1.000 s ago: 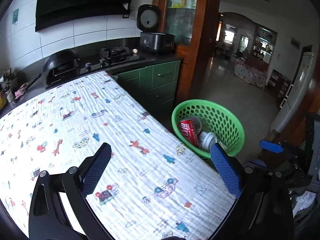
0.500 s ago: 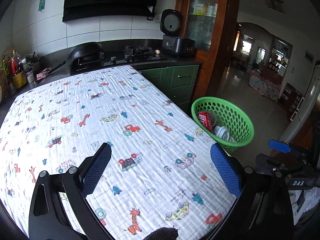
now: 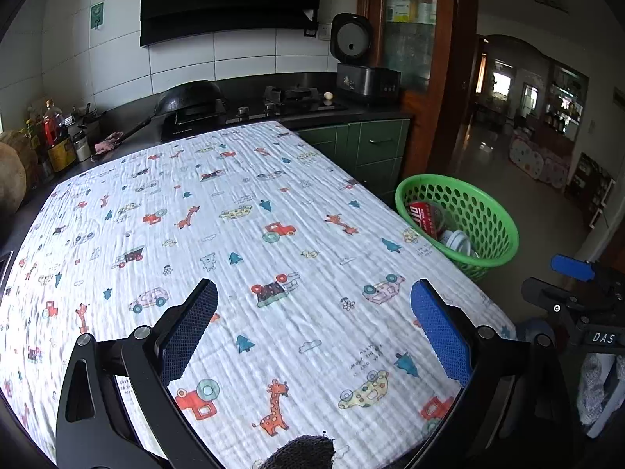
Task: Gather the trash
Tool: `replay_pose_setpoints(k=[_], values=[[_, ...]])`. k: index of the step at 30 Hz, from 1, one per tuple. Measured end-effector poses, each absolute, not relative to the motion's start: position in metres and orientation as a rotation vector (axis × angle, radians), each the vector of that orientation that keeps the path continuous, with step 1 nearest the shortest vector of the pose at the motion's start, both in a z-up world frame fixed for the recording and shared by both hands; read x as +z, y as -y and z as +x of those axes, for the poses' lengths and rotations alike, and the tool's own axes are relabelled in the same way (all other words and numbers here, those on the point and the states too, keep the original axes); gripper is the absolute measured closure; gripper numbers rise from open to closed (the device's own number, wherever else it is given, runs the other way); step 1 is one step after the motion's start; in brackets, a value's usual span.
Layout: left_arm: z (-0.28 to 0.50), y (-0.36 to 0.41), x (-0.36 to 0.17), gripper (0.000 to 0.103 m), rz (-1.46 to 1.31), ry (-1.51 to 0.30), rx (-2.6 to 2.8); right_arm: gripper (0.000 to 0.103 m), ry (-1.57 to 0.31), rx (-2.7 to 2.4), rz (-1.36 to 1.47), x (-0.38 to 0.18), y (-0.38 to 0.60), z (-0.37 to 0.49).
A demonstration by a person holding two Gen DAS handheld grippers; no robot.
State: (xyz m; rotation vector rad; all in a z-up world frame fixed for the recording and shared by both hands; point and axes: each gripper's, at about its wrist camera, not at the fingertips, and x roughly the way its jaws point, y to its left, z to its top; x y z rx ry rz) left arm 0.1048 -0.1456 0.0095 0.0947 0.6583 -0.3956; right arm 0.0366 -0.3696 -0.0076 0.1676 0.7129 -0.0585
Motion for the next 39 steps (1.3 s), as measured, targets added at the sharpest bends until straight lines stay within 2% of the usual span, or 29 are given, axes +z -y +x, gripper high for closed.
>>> replay_pose_setpoints(k=[39], values=[[0.0979, 0.1445, 0.0003, 0.005, 0.083, -0.679, -0.370, 0.008, -0.713, -0.081, 0.133, -0.0055, 0.3625, 0.0362]])
